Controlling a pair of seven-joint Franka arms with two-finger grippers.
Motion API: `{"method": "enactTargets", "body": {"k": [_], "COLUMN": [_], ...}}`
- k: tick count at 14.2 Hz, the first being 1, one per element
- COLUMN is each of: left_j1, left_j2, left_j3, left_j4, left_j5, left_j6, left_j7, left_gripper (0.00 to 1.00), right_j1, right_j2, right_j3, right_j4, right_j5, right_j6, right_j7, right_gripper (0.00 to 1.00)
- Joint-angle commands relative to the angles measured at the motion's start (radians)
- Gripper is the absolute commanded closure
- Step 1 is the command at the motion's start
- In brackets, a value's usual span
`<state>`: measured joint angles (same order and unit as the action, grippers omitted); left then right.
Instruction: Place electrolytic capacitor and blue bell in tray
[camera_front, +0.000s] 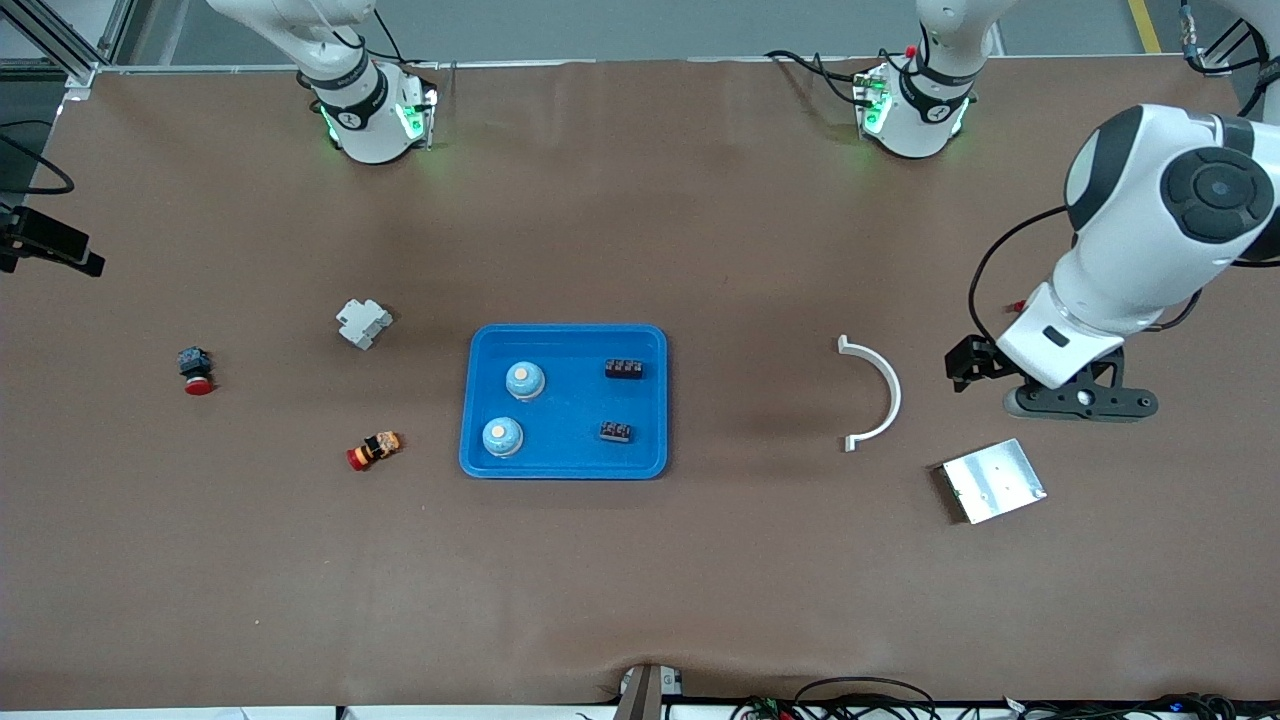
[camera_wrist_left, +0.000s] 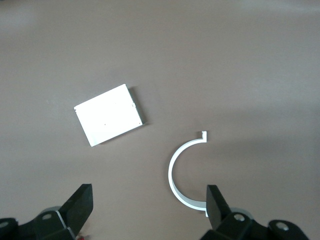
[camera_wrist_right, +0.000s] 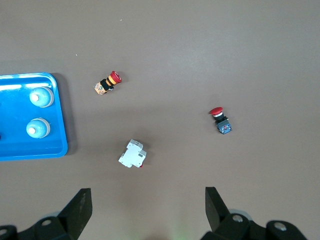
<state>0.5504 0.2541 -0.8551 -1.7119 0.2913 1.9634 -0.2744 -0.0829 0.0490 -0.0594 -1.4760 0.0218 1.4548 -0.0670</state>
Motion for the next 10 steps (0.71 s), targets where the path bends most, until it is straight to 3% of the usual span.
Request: {"method": "enactTargets", "body": {"k": [1, 5, 9, 10], "left_j1": [-0.018, -0.185, -0.403, -0.429], "left_j2": [-0.068, -0.137, -0.286, -0.318], "left_j3": [0.011, 0.226, 0.548, 0.594], "left_j4": [-0.032, -0.043, -0.133, -0.155], "left_j5": [-0.037, -0.144, -0.32, -0.354], "left_j6": [-0.015, -0.015, -0.015, -0.015], "left_j7": [0.037, 0.122, 0.253, 0.295], "left_gripper": [0.0, 0.0, 0.0, 0.0], "right_j1": [0.017, 0.032, 0.026, 0.026], "right_j2": [-0.011, -0.005, -0.005, -0.005], "right_j3": [0.003, 0.001, -0.005, -0.005], "right_j4": [0.019, 0.019, 0.017, 0.017], "right_j5": [-0.014, -0.011, 0.0, -0.002], "right_j6": [-0.004, 0.044, 0.042, 0.041], "right_j7": [0.013, 0.016, 0.015, 0.015], "right_gripper": [0.0, 0.0, 0.0, 0.0]}}
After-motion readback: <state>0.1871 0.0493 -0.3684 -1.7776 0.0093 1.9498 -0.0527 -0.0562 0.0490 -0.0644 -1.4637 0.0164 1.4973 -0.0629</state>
